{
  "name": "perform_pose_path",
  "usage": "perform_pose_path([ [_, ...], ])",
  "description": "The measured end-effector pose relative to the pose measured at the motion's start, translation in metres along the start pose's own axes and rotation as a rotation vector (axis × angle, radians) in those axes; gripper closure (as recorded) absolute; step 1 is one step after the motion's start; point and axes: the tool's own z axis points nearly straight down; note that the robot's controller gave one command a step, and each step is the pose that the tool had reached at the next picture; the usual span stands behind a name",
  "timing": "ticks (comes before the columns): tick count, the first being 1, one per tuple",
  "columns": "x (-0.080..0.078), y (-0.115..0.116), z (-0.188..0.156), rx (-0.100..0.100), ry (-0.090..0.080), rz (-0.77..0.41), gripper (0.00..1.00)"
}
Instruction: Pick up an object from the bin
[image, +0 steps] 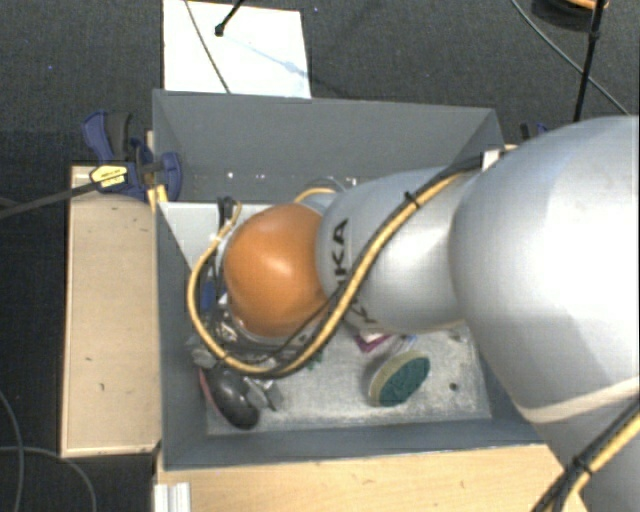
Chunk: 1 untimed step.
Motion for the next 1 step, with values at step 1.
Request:
perform_pose_path([
  [1, -0.0155, -0.0296, -0.1193, 0.001, 0.002, -0.008, 1.00],
])
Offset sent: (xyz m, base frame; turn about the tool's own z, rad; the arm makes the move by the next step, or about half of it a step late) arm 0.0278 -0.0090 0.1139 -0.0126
